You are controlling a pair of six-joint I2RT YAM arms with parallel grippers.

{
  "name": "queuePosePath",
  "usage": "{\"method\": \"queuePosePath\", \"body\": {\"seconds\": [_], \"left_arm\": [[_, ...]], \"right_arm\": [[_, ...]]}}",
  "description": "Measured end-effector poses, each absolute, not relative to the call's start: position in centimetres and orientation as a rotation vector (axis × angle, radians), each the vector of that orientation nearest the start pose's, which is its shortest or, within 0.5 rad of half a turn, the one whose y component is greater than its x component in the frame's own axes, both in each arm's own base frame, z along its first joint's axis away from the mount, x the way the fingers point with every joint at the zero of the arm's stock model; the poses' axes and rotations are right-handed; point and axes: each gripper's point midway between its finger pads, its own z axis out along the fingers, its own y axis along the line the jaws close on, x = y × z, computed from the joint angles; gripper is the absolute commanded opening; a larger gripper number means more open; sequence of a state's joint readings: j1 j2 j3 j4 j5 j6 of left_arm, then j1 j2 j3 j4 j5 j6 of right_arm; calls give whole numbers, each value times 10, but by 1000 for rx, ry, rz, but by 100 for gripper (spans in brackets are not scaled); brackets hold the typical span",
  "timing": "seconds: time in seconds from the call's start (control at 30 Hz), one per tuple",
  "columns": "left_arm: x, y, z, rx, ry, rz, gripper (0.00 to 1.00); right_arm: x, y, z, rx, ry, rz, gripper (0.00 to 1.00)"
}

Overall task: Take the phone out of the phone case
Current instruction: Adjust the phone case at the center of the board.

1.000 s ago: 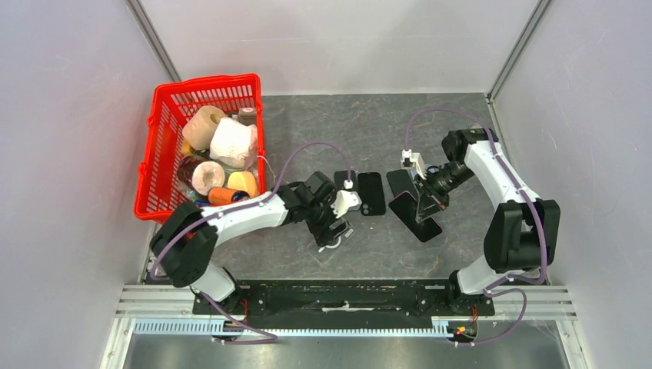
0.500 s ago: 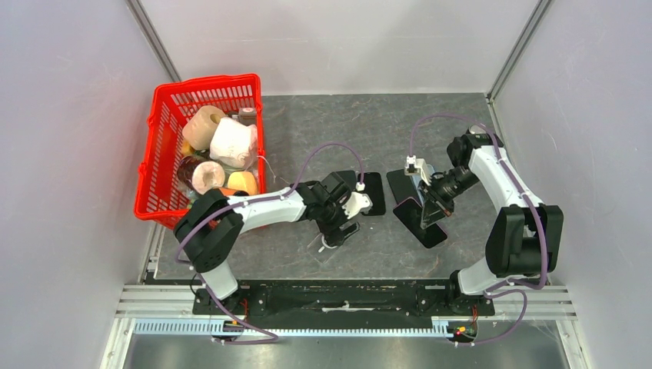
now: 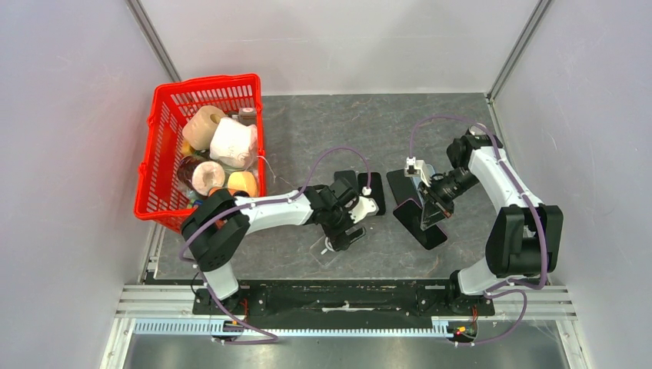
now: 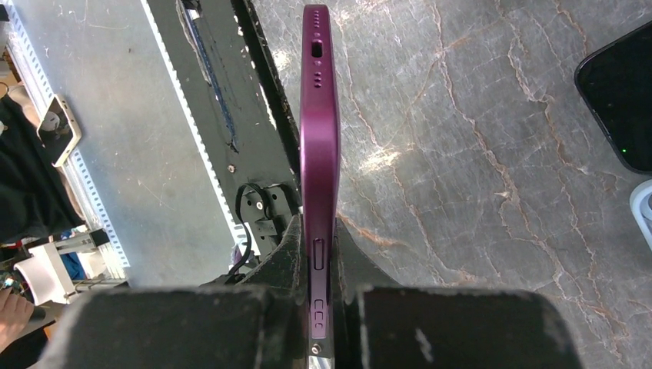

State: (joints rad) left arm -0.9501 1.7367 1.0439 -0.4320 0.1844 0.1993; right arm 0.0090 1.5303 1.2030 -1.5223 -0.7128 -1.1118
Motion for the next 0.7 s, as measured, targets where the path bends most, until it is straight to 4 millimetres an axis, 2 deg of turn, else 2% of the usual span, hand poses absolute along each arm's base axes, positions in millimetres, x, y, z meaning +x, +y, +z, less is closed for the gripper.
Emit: {"method": "queuePosePath", "body": {"seconds": [0.27,0.43,0.6,0.7], "left_arm": [[189,-313,20,1512,2326,-458,93],[186,-325,19,1510,2310,-437,93],[184,-328,17,1512,2298,-401,94],[184,-329,16,1521,2287,-368,89]], "right_arm": [[172,87,133,-1361,2460,1099,0],[174,82,133,-1329,2471,1084,0],[176,81,133,-1323,2474,1074,0],[176,81,132,-1322,2478,1071,0]]}}
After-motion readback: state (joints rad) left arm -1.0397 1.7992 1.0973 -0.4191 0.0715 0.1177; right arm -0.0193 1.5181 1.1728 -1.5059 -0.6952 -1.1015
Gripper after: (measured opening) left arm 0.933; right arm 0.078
